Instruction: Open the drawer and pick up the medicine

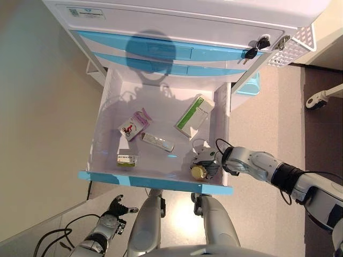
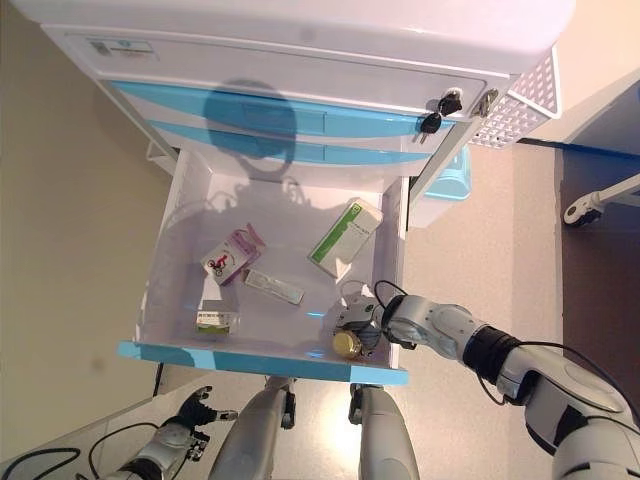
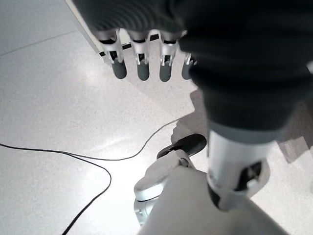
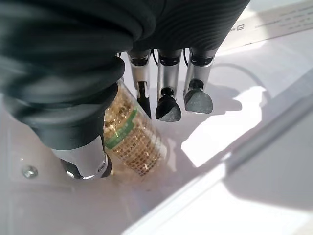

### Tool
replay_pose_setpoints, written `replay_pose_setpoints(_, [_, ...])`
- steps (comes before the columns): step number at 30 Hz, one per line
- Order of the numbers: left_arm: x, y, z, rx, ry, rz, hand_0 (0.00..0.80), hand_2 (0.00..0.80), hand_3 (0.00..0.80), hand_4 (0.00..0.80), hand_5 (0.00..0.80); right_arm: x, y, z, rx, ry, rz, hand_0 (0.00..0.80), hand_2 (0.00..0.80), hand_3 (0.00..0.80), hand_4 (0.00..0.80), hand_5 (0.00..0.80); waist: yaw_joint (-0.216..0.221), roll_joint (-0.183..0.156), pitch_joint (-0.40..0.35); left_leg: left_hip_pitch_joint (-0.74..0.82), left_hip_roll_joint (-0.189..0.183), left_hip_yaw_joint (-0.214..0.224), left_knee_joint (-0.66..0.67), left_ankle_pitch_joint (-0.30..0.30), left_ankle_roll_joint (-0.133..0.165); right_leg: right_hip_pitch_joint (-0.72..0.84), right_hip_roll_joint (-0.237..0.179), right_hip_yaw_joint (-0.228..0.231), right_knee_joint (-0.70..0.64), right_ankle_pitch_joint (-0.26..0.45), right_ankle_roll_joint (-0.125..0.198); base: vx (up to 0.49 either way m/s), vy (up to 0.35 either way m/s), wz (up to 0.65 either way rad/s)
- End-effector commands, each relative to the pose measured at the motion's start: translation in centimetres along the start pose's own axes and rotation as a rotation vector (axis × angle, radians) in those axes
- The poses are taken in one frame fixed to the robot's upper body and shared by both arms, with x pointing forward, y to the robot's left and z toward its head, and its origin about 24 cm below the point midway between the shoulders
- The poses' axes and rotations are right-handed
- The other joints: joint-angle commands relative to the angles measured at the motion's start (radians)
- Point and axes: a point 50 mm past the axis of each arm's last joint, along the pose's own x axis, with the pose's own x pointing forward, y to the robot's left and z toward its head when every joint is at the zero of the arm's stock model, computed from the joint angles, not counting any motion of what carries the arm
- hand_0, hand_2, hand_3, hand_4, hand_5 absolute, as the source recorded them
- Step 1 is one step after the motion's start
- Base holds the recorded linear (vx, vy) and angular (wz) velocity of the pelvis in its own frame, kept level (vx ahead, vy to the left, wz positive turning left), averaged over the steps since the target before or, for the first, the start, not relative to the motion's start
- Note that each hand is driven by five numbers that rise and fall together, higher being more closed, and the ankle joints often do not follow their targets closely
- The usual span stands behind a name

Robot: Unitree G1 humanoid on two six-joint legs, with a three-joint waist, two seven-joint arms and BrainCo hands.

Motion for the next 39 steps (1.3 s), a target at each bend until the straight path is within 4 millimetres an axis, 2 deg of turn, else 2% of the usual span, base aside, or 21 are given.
replay_pose_setpoints(1, [-0.1,0.4,-0.7,-0.024,0.02,0.02,0.0,0.0,0.0,0.0,0.0,-0.1,-1.5,1.7,0.053,-0.086,-0.113,0.8,0.8,0.8,0.8,0.8,0.006,-0.045,0.012,0.006,-0.053,0.024,0.018,-0.062,0.024,-0.028,-0.023,0.042,-0.114,0.165,0.051,0.0,0.0,0.0])
replay_pose_setpoints(3, [-0.1,0.3,-0.8,-0.018,0.021,0.018,0.0,0.0,0.0,0.0,0.0,-0.3,-2.5,1.6,0.065,-0.096,-0.157,0.8,0.8,0.8,0.8,0.8,0.006,-0.046,0.006,0.009,-0.051,0.025,0.018,-0.063,0.024,-0.027,-0.025,0.039,-0.116,0.166,0.051,0.0,0.0,0.0])
replay_pose_setpoints(9, [-0.1,0.1,-0.7,-0.019,0.017,0.015,0.0,0.0,0.0,0.0,0.0,-0.5,-3.8,1.3,0.115,-0.09,-0.239,0.8,0.8,0.8,0.8,0.8,0.004,-0.044,-0.003,0.018,-0.05,0.028,0.014,-0.064,0.024,-0.02,-0.025,0.037,-0.116,0.162,0.05,0.0,0.0,0.0])
replay_pose_setpoints(17, [-0.2,0.0,-1.0,-0.01,0.024,0.013,0.0,0.0,0.0,0.0,0.0,-0.8,-4.7,1.1,0.177,-0.093,-0.304,0.8,0.8,0.8,0.8,0.8,0.005,-0.046,-0.014,0.026,-0.051,0.031,0.016,-0.07,0.027,-0.014,-0.025,0.039,-0.11,0.16,0.052,0.0,0.0,0.0])
replay_pose_setpoints(18, [-0.2,0.0,-1.0,-0.012,0.025,0.015,0.0,0.0,0.0,0.0,0.0,-1.1,-5.2,0.9,0.248,-0.096,-0.365,0.8,0.8,0.8,0.8,0.8,0.003,-0.044,-0.017,0.028,-0.05,0.032,0.017,-0.069,0.027,-0.012,-0.025,0.038,-0.109,0.159,0.051,0.0,0.0,0.0])
replay_pose_setpoints(23, [-0.3,0.1,-1.2,-0.014,0.027,0.016,0.0,0.0,0.0,0.0,0.0,-2.5,-6.5,0.1,0.378,-0.101,-0.499,0.8,0.8,0.8,0.8,0.8,0.002,-0.045,-0.028,0.043,-0.05,0.035,0.019,-0.073,0.026,0.005,-0.026,0.038,-0.11,0.157,0.052,0.021,0.004,-0.04])
replay_pose_setpoints(25, [-0.4,0.1,-1.6,-0.02,0.034,0.017,0.0,0.0,0.0,0.0,0.0,-3.3,-7.2,-0.2,0.507,-0.131,-0.593,0.8,0.8,0.8,0.8,0.8,0.001,-0.045,-0.039,0.062,-0.05,0.038,0.019,-0.079,0.026,0.022,-0.025,0.04,-0.107,0.152,0.053,0.034,0.0,-0.06])
replay_pose_setpoints(28, [-0.5,0.1,-1.9,-0.024,0.042,0.013,0.0,0.0,0.0,0.0,0.0,-3.9,-7.6,-0.4,0.554,-0.146,-0.627,0.8,0.8,0.8,0.8,0.8,0.002,-0.046,-0.05,0.069,-0.05,0.04,0.016,-0.078,0.025,0.031,-0.026,0.038,-0.114,0.157,0.053,0.036,0.0,-0.07])
replay_pose_setpoints(29, [-0.5,0.1,-2.2,-0.03,0.051,0.01,0.0,0.0,0.0,0.0,0.0,-4.6,-8.0,-0.5,0.628,-0.175,-0.677,0.8,0.8,0.8,0.8,0.8,0.001,-0.045,-0.063,0.085,-0.049,0.041,0.011,-0.079,0.023,0.05,-0.026,0.036,-0.122,0.155,0.054,0.052,-0.003,-0.08])
replay_pose_setpoints(32, [-0.7,0.1,-2.7,-0.037,0.062,0.006,0.0,0.0,0.0,0.0,0.0,-5.3,-8.1,-0.8,0.785,-0.229,-0.743,0.8,0.8,0.8,0.8,0.8,0.001,-0.045,-0.08,0.11,-0.047,0.04,0.004,-0.08,0.019,0.081,-0.026,0.029,-0.135,0.152,0.055,0.059,-0.013,0.0])
replay_pose_setpoints(33, [-0.7,0.1,-2.7,-0.036,0.062,0.006,0.0,0.0,0.0,0.0,0.0,-5.3,-8.1,-0.8,0.786,-0.229,-0.743,0.8,0.8,0.8,0.8,0.8,0.002,-0.045,-0.08,0.11,-0.047,0.04,0.004,-0.08,0.019,0.081,-0.026,0.029,-0.136,0.152,0.055,0.036,-0.008,0.03])
replay_pose_setpoints(35, [-0.9,0.0,-3.5,-0.042,0.085,0.001,0.0,0.0,0.0,0.0,0.0,-5.5,-7.6,-0.8,0.951,-0.288,-0.778,0.8,0.8,0.8,0.8,0.8,0.003,-0.045,-0.102,0.135,-0.045,0.04,-0.005,-0.083,0.016,0.113,-0.025,0.024,-0.148,0.149,0.056,0.067,-0.013,0.03])
replay_pose_setpoints(37, [-1.0,0.0,-3.8,-0.038,0.095,-0.001,0.0,0.0,0.0,0.0,0.0,-5.6,-7.5,-0.7,0.986,-0.309,-0.785,0.8,0.8,0.8,0.8,0.8,0.004,-0.045,-0.109,0.149,-0.045,0.039,-0.01,-0.084,0.014,0.129,-0.023,0.022,-0.154,0.147,0.057,0.078,-0.014,0.0])
replay_pose_setpoints(39, [-1.3,-0.2,-4.7,-0.034,0.123,-0.01,0.0,0.0,0.0,0.0,0.0,-5.9,-7.0,-0.7,1.099,-0.356,-0.793,0.8,0.8,0.8,0.8,0.8,0.004,-0.046,-0.134,0.177,-0.043,0.039,-0.02,-0.088,0.011,0.164,-0.021,0.015,-0.169,0.142,0.059,0.107,-0.017,0.02])
